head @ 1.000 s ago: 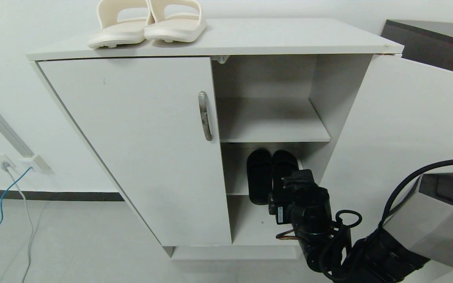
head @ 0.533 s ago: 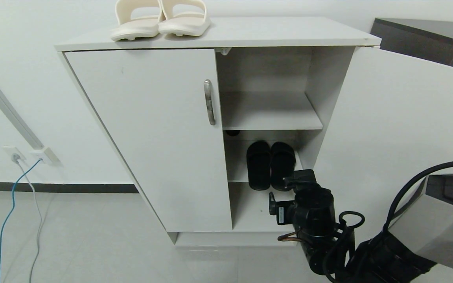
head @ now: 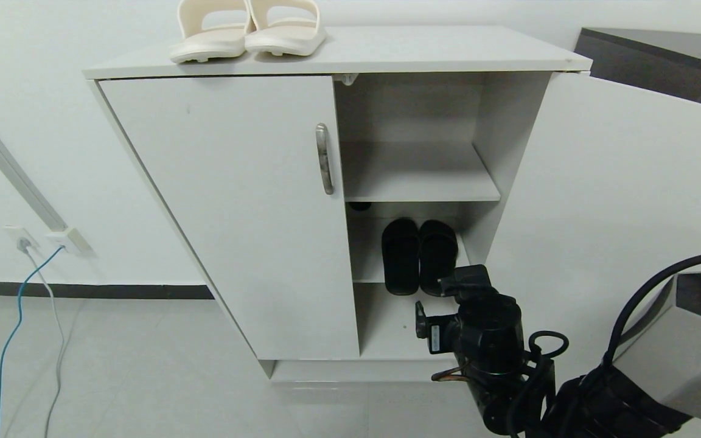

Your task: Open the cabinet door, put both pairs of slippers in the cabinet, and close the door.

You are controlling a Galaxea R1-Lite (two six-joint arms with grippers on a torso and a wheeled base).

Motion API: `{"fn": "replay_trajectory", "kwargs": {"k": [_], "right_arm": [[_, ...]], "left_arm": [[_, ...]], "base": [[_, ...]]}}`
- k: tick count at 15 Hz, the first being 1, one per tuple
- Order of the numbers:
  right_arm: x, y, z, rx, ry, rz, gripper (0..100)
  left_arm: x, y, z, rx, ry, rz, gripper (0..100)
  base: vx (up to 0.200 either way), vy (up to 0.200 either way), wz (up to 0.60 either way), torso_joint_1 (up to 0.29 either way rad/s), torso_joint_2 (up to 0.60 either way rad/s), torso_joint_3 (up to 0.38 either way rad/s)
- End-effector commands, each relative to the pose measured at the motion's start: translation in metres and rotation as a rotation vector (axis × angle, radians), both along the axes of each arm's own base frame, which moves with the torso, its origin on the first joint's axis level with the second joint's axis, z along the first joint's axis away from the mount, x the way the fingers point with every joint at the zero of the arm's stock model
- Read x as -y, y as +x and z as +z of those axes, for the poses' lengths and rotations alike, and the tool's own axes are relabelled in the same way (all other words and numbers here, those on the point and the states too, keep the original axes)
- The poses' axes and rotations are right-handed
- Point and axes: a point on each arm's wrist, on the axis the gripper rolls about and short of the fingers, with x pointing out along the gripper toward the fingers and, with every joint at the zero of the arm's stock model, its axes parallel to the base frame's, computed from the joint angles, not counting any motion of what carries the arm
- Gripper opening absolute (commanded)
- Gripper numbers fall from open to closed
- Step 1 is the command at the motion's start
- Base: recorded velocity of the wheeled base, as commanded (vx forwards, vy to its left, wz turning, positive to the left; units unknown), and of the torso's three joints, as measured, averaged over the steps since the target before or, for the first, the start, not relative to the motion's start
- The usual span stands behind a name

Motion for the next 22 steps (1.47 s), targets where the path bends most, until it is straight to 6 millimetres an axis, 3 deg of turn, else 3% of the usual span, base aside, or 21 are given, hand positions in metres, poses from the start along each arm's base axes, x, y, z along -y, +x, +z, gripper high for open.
{"fn": "replay_trajectory", "kwargs": {"k": [1, 22], "right_arm": [[0.0001, -0.0009, -0.001, -0.003, -0.004, 0.001, 100], [0.0022, -0.0056, 0.0056, 0.014, -0.006, 0.009, 100]], "left_arm": [[0.0, 0.0, 0.0, 0.0, 0.0, 0.0, 0], [0.0, 0.0, 0.0, 0.0, 0.002, 0.0, 0]], "base": [[0.0, 0.0, 0.0, 0.0, 0.0, 0.0], [0.0, 0.0, 0.0, 0.002, 0.0, 0.128]]}}
